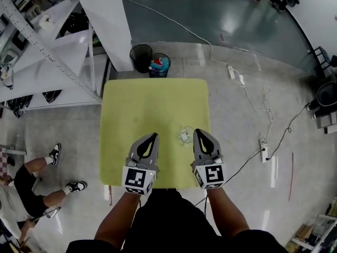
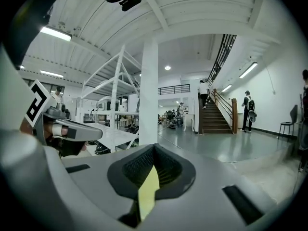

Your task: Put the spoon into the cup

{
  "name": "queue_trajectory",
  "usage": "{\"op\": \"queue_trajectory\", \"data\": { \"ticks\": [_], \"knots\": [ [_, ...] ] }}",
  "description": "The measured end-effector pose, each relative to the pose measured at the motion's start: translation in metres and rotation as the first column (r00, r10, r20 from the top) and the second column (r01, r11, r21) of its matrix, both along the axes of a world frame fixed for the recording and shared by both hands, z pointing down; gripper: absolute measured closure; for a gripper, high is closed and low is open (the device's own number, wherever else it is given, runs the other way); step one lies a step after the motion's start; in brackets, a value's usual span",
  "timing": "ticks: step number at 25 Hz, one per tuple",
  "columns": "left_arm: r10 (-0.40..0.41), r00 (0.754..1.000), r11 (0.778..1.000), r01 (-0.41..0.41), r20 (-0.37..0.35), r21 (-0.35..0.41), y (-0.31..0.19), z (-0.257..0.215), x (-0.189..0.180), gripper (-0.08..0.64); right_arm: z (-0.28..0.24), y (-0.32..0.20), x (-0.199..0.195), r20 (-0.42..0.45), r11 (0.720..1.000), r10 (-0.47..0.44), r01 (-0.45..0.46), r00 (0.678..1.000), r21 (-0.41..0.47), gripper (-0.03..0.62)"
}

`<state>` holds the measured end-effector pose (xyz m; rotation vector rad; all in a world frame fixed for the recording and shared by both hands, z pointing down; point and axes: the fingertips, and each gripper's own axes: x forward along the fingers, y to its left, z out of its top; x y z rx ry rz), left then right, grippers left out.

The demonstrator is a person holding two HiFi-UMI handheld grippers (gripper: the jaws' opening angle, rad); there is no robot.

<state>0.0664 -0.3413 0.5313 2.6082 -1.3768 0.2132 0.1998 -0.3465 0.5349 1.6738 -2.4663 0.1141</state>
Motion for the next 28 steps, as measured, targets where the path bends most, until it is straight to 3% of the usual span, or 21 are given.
{"op": "queue_trajectory", "data": {
  "ticks": [16, 28],
  "knots": [
    [0.013, 1.0, 0.993, -0.014, 0.006, 0.116, -0.008, -0.066, 0.0, 0.555, -0.074, -0.017, -0.011, -0.048, 0.99, -0.071, 0.076, 0.996, 0.119, 0.586],
    [0.031, 0.999, 0.988, -0.029, -0.009, 0.154, -0.009, -0.082, 0.005, 0.555, -0.093, -0.012, -0.017, -0.012, 0.982, -0.066, 0.067, 0.998, 0.177, 0.586]
  ]
}}
